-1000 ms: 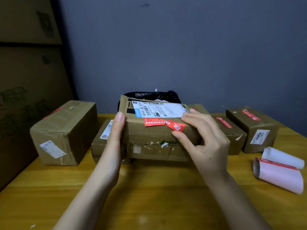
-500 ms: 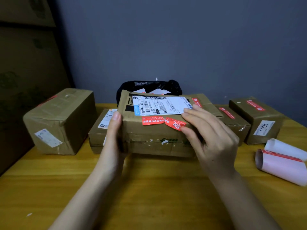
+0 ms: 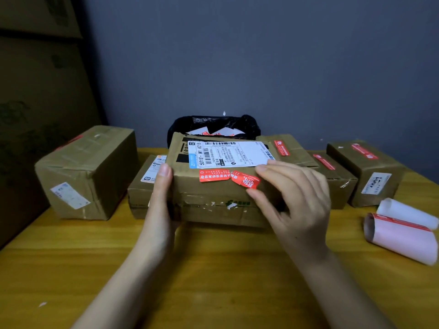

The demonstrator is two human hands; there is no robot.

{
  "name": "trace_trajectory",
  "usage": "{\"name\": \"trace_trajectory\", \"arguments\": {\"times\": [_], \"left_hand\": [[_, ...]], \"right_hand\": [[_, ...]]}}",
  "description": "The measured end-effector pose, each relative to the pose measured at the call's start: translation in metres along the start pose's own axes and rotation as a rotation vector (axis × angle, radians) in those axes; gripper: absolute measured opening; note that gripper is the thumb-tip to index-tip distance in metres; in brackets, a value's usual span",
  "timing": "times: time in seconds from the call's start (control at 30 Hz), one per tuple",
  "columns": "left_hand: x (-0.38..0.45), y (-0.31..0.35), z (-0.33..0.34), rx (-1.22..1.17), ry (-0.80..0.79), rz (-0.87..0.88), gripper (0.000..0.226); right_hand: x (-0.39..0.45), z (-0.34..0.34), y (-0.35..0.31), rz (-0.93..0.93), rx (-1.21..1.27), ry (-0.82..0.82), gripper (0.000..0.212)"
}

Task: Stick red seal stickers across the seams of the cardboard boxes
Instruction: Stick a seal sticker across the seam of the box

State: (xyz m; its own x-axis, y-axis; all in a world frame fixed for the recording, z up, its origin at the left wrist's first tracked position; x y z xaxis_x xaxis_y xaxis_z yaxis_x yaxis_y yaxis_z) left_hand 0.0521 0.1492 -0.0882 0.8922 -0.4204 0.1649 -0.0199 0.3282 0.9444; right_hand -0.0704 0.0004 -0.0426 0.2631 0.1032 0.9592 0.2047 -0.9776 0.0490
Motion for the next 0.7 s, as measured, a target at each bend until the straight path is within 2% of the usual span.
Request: {"name": "trace_trajectory", "arguments": {"times": [0.07, 0.17, 0.33, 0.5, 0.7], "left_hand": [[0.000, -0.001, -0.001, 0.016, 0.004, 0.009, 0.054], [0.001, -0.003, -0.008, 0.044, 0.028, 0.035, 0.077], [0.002, 0.002, -0.008, 0.075, 0.025, 0.109, 0.071], [0.003, 0.004, -0.009, 0.101, 0.017, 0.151, 0.113], [0.004, 0.004, -0.011, 0.097, 0.021, 0.171, 0.117]], "right_hand": [[-0.001, -0.002, -0.001, -0.031, -0.025, 0.019, 0.015], [-0.001, -0.003, 0.000, -0.067, -0.037, 0.006, 0.009], [0.000, -0.004, -0.002, -0.121, -0.084, -0.017, 0.010], [0.002, -0.003, 0.002, -0.114, -0.080, -0.067, 0.014], [0.003, -0.002, 0.011, -0.085, 0.013, -0.106, 0.021]]}}
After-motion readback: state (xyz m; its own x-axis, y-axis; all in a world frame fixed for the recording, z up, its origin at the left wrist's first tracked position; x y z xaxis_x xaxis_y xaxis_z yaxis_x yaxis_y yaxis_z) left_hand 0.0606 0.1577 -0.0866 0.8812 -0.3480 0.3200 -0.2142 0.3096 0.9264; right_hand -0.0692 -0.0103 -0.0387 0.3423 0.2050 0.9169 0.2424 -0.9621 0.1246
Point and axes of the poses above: each hand's wrist, its own x-axis towards the middle knuckle, its own z-axis out of the palm, y = z × x, the point moved 7 cm from there along x, towards the middle knuckle, and after that the axes turned 6 degrees about -y, right-handed, at the moved point
